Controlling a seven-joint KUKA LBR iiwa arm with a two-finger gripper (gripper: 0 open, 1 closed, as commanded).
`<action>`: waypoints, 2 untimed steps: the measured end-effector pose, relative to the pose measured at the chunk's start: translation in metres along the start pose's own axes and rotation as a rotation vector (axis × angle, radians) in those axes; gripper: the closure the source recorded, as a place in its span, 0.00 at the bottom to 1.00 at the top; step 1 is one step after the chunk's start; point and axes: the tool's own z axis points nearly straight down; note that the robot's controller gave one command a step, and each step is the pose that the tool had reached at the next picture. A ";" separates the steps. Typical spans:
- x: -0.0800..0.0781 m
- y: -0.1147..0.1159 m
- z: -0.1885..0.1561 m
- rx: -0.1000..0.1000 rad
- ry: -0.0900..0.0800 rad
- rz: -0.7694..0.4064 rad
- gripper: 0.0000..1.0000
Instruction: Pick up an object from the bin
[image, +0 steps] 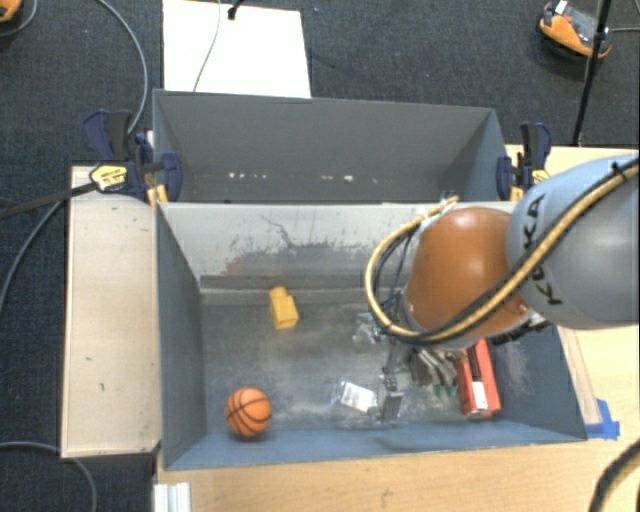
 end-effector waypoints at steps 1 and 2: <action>-0.004 -0.005 -0.001 -0.001 -0.008 0.231 0.00; 0.000 0.000 0.044 -0.001 -0.004 0.171 0.00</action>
Offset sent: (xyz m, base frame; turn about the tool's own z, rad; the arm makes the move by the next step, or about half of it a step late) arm -0.0040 0.0018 -0.0645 0.1208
